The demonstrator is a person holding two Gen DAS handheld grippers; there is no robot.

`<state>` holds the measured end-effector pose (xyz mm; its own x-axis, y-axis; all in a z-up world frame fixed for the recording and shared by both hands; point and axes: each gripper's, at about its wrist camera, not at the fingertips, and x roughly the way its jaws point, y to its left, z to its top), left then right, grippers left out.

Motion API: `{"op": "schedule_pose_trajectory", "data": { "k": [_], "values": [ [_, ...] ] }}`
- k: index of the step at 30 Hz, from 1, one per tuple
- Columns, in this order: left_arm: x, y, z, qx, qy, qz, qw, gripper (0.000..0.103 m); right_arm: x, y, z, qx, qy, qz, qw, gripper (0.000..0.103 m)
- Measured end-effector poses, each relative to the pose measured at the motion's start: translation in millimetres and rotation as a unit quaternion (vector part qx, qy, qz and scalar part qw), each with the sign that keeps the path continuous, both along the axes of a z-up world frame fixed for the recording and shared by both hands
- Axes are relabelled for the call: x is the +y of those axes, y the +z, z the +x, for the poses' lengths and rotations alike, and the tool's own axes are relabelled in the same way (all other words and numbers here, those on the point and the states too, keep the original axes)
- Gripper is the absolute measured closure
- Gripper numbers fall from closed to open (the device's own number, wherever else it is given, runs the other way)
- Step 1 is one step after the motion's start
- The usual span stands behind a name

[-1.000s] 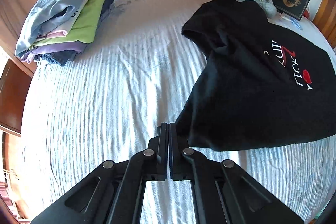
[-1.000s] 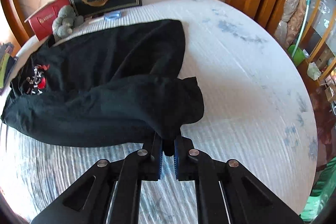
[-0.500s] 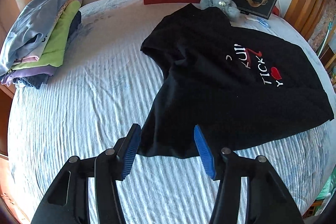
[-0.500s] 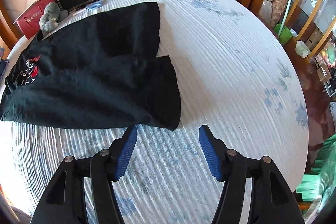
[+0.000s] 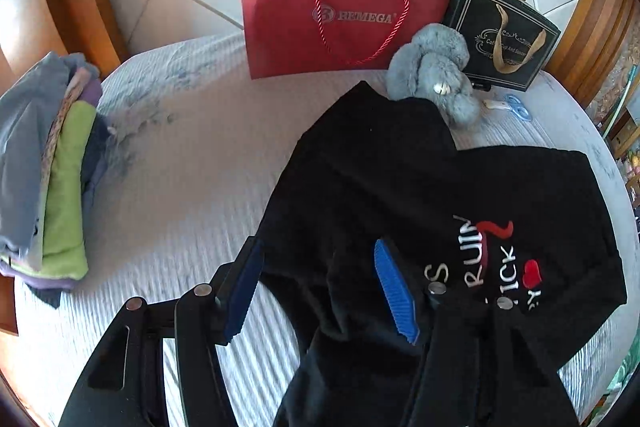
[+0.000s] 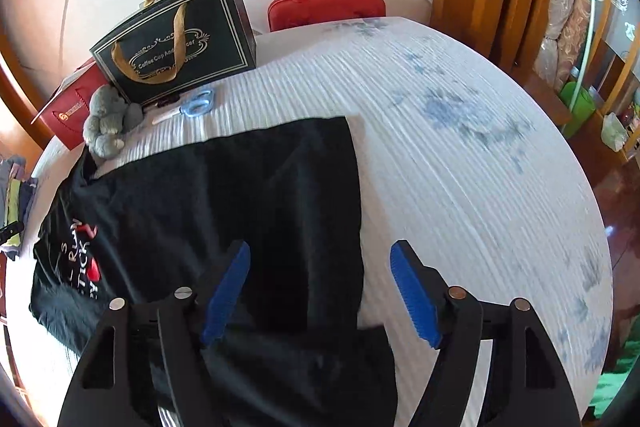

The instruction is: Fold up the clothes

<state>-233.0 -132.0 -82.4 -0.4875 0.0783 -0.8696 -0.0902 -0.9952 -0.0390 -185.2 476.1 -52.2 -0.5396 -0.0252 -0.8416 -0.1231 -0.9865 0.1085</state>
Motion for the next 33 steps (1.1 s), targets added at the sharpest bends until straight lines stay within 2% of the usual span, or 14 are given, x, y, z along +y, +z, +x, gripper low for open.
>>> {"op": "schedule_pose_trajectory", "data": {
  "k": [3, 6, 9, 14, 18, 20, 24, 25, 26, 27, 28, 29, 30, 33],
  "values": [
    [8.5, -9.4, -37.2, -0.004, -0.014, -0.003, 0.9999, 0.041, 2.3, -9.9, -49.0, -0.012, 0.009, -0.004, 1.0, 0.028],
    [16.7, -19.7, -74.3, -0.002, -0.023, -0.004, 0.9997, 0.041, 3.0, -24.9, -88.1, -0.029, 0.019, 0.013, 0.999, 0.024],
    [23.5, -29.8, -110.3, 0.0, -0.031, 0.004, 0.9995, 0.041, 1.9, -40.0, -114.8, -0.042, 0.028, 0.024, 0.998, 0.024],
    [35.1, -51.3, -155.2, -0.006, -0.044, 0.006, 0.999, 0.041, 9.6, -59.3, -137.1, -0.055, 0.031, 0.02, 0.998, 0.023],
    [44.1, -72.8, -161.8, -0.019, -0.059, -0.012, 0.998, 0.041, 8.6, -66.9, -144.9, -0.053, 0.041, 0.023, 0.997, 0.013],
    [50.0, -81.1, -161.5, -0.02, -0.069, -0.025, 0.9971, 0.037, 5.9, -70.8, -149.9, -0.051, 0.048, 0.031, 0.997, 0.012],
    [50.2, -81.7, -159.9, -0.017, -0.06, -0.02, 0.9979, 0.037, 1.4, -85.3, -163.1, -0.067, 0.05, 0.054, 0.995, 0.008],
    [51.0, -80.4, -159.2, -0.014, -0.061, -0.019, 0.9978, 0.051, 1.0, -91.4, -164.5, -0.08, 0.05, 0.05, 0.994, 0.011],
    [52.0, -78.9, -159.1, -0.014, -0.06, -0.021, 0.9979, 0.094, -0.5, -91.2, -163.1, -0.073, 0.049, 0.051, 0.995, 0.017],
    [53.0, -77.5, -159.3, -0.015, -0.056, -0.025, 0.998, 0.099, -2.9, -87.3, -162.5, -0.066, 0.054, 0.051, 0.995, 0.038],
    [53.8, -75.9, -159.9, -0.015, -0.052, -0.03, 0.9981, 0.1, -5.5, -83.1, -162.4, -0.062, 0.06, 0.05, 0.995, 0.072],
    [54.0, -71.9, -158.7, -0.007, -0.047, -0.036, 0.9982, 0.1, -7.9, -78.2, -161.4, -0.057, 0.064, 0.054, 0.995, 0.091],
    [54.2, -67.0, -156.8, 0.004, -0.042, -0.043, 0.9982, 0.1, -10.3, -73.0, -160.0, -0.051, 0.067, 0.059, 0.995, 0.097],
    [46.4, -37.3, -137.7, 0.038, -0.031, -0.02, 0.9986, 0.1, -13.1, -49.8, -145.3, -0.011, 0.069, 0.055, 0.996, 0.097]
  ]
}}
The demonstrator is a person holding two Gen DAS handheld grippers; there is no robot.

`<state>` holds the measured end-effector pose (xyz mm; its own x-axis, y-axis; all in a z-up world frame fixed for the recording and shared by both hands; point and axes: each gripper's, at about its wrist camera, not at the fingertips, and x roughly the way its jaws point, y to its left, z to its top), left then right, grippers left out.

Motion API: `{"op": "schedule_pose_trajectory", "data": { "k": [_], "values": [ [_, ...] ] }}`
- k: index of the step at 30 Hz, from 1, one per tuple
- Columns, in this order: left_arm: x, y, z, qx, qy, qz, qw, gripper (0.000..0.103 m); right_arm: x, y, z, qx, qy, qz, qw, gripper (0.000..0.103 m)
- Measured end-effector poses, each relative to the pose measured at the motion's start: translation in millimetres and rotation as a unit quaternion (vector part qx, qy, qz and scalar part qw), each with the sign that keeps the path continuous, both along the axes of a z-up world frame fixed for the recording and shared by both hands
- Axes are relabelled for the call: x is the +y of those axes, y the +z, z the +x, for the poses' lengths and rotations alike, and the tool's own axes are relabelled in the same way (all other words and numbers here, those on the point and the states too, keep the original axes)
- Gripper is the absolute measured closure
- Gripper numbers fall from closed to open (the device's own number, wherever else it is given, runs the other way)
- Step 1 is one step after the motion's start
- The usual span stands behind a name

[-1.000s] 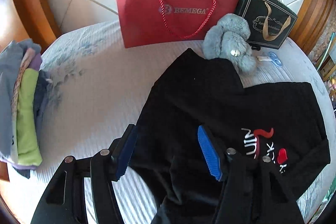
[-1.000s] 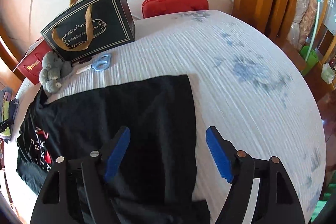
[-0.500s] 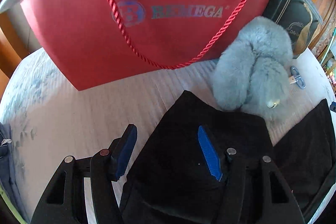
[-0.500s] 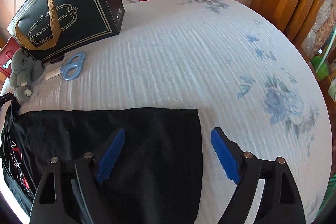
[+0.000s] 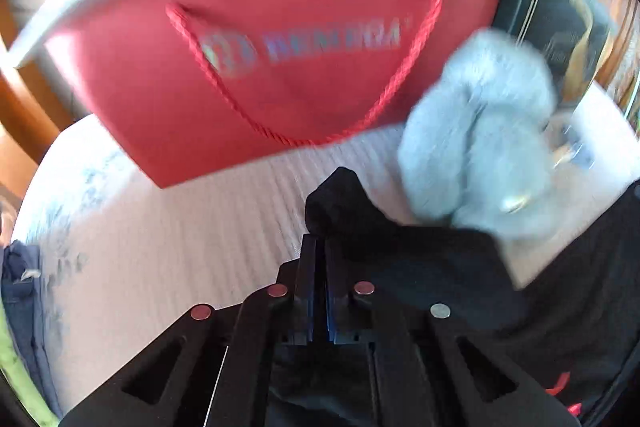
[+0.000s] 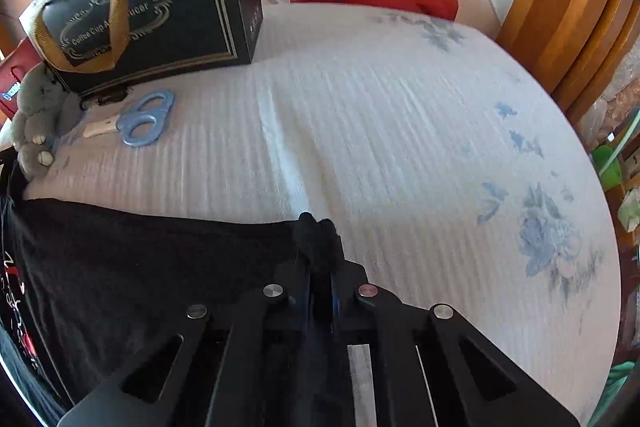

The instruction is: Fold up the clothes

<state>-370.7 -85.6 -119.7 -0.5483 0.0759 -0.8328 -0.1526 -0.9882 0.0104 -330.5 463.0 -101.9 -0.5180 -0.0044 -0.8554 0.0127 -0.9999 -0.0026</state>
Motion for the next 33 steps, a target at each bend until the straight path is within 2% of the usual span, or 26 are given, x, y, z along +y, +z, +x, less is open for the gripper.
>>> {"op": "schedule_pose_trajectory", "data": {
  "k": [4, 7, 9, 11, 12, 13, 14, 15, 16, 18, 21, 26, 28, 33],
  "values": [
    [-10.3, 50.1, 61.4, 0.064, -0.018, -0.012, 0.9977, 0.1, 5.7, 36.0, 62.1, 0.066, 0.015, -0.033, 0.997, 0.097],
    [-16.9, 68.5, 117.8, 0.087, -0.031, -0.018, 0.9956, 0.1, 9.8, 59.7, 114.4, 0.108, 0.029, -0.051, 0.992, 0.097],
    [-17.5, 74.0, 154.5, 0.092, -0.041, -0.021, 0.9947, 0.1, 13.0, 60.9, 146.4, 0.109, 0.03, -0.059, 0.992, 0.096],
    [-14.0, 66.3, 186.9, 0.071, -0.058, -0.023, 0.9955, 0.099, 18.4, 50.4, 177.3, 0.087, 0.033, -0.07, 0.993, 0.095],
    [-14.0, 59.6, 201.1, 0.051, -0.07, -0.025, 0.9959, 0.098, 20.7, 43.2, 190.8, 0.068, 0.035, -0.075, 0.994, 0.088],
    [-14.0, 52.8, 217.8, 0.027, -0.079, -0.026, 0.9962, 0.091, 22.1, 34.9, 201.8, 0.046, 0.033, -0.074, 0.996, 0.074],
    [-13.8, 42.7, 234.0, -0.002, -0.084, -0.03, 0.996, 0.072, 24.2, 26.8, 211.8, 0.025, 0.027, -0.07, 0.997, 0.066],
    [-13.8, 33.1, 248.9, -0.026, -0.087, -0.034, 0.9953, 0.064, 29.0, 21.0, 220.9, 0.012, 0.015, -0.067, 0.998, 0.055],
    [-15.6, 29.0, 260.9, -0.039, -0.085, -0.033, 0.9951, 0.06, 34.6, 16.1, 229.7, 0.001, 0.001, -0.065, 0.998, 0.053],
    [-21.4, 29.2, 279.2, -0.049, -0.074, -0.024, 0.9957, 0.06, 47.1, 15.0, 245.3, -0.001, -0.026, -0.072, 0.997, 0.053],
    [-33.3, 43.1, 285.8, -0.03, -0.044, -0.006, 0.9986, 0.059, 61.4, 23.3, 255.1, 0.009, -0.057, -0.078, 0.995, 0.053],
    [-26.0, 62.5, 254.3, -0.009, -0.015, 0.03, 0.9994, 0.054, 56.2, 38.6, 254.6, 0.03, -0.08, -0.099, 0.991, 0.053],
    [-12.9, 58.0, 242.6, -0.011, -0.024, 0.038, 0.9989, 0.053, 36.9, 46.4, 253.3, 0.037, -0.056, -0.12, 0.991, 0.053],
    [5.9, 30.6, 222.3, -0.041, -0.034, 0.028, 0.9982, 0.053, -59.4, 50.0, 229.1, 0.008, 0.036, -0.146, 0.989, 0.053]
  ]
}}
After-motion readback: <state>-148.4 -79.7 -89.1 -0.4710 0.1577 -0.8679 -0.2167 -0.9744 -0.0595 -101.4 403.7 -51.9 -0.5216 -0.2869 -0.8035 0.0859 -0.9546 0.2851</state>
